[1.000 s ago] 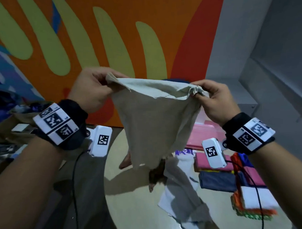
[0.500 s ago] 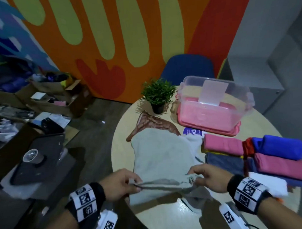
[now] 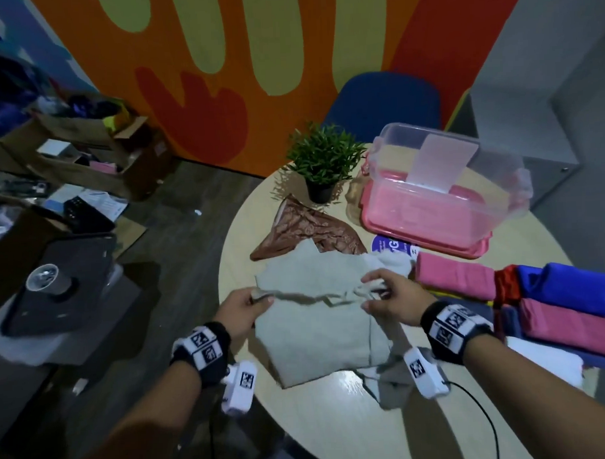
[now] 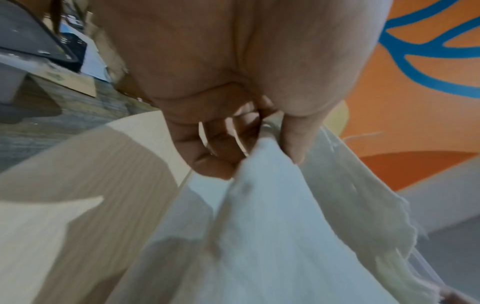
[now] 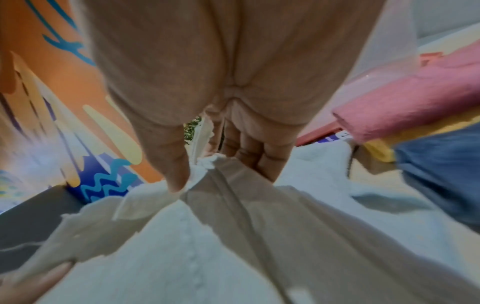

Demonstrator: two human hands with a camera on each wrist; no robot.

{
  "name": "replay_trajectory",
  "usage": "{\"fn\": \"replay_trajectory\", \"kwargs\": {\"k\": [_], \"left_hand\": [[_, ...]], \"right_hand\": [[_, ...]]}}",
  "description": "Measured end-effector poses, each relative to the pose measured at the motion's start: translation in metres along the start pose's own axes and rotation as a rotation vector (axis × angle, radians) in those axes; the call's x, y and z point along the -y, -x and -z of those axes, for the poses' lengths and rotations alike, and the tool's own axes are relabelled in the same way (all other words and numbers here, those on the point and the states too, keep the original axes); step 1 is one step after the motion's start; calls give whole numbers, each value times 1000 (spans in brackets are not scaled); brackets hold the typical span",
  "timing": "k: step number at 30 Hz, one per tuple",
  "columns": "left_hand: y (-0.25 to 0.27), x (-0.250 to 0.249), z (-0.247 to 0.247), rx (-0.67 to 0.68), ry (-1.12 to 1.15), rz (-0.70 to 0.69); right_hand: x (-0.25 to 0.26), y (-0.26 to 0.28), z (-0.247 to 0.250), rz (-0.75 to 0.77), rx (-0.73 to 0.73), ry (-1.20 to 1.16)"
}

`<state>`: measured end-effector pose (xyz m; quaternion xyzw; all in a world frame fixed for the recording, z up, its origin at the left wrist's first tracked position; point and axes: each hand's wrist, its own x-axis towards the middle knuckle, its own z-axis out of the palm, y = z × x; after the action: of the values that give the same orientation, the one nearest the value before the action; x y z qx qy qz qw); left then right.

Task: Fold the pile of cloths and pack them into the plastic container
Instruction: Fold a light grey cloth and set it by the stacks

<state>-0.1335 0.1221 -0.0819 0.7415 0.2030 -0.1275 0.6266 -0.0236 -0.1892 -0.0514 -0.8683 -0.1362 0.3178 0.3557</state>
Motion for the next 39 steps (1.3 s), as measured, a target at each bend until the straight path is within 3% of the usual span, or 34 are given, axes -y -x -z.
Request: {"fn": "replay_trajectory", "kwargs": {"k": [4,8,11,15,17,20,23,27,32,35,39], "left_hand": [[-62,6,11,-165,82,30],[-105,24,16,-154,184,102],[-117,47,17,-164,0,114],[-98,55,6,-304,-401,28],[-84,59,2,-233,-467,44],[-71,63,-3,-64,-463,144],[-69,62,0,-55,-411,130],[-62,62,0,24,-383,151],[-31,74,-19,171,-698,220],[-22,83,-25,156,-613,141],[-14,88,-14,-13,-462,163]], "right_hand": [[23,-61,8,13,-129,11],[25,-104,8,-28,-259,119],[13,-105,-7,-28,-287,247],[-4,-61,-40,98,-377,524],[-13,-40,-53,81,-345,531],[-34,-29,-62,-115,-237,336],[-40,-34,-59,-231,-245,221],[-36,-34,-56,-234,-268,241],[-36,-16,-50,-192,-357,72],[-36,-14,-53,-220,-261,92],[-37,-18,-48,-229,-173,282]]}}
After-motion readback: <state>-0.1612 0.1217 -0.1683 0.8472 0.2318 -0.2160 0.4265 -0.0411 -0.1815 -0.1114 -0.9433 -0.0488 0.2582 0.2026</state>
